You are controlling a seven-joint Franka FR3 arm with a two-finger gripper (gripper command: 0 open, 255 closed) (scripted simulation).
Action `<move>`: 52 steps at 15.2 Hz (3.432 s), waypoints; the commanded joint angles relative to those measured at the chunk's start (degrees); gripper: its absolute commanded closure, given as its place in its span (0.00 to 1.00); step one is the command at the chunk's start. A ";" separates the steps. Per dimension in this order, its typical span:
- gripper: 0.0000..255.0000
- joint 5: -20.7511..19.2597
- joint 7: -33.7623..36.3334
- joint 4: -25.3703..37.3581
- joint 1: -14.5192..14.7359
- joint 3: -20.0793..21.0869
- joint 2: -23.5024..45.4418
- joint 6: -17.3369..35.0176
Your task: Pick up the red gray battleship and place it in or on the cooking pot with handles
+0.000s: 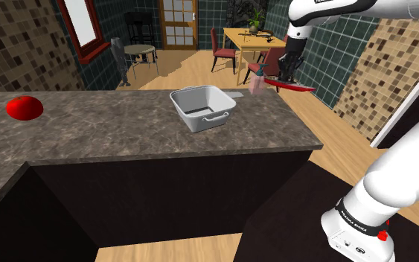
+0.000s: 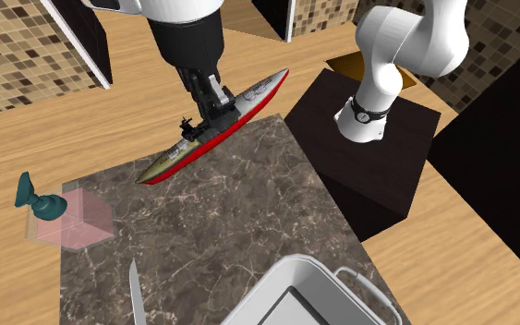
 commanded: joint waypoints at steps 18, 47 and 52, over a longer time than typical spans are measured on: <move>1.00 2.63 18.76 21.64 9.69 9.64 16.05 -6.24; 1.00 2.80 30.14 44.35 17.08 13.40 38.41 -6.82; 1.00 2.80 30.14 44.37 17.08 13.40 38.42 -6.82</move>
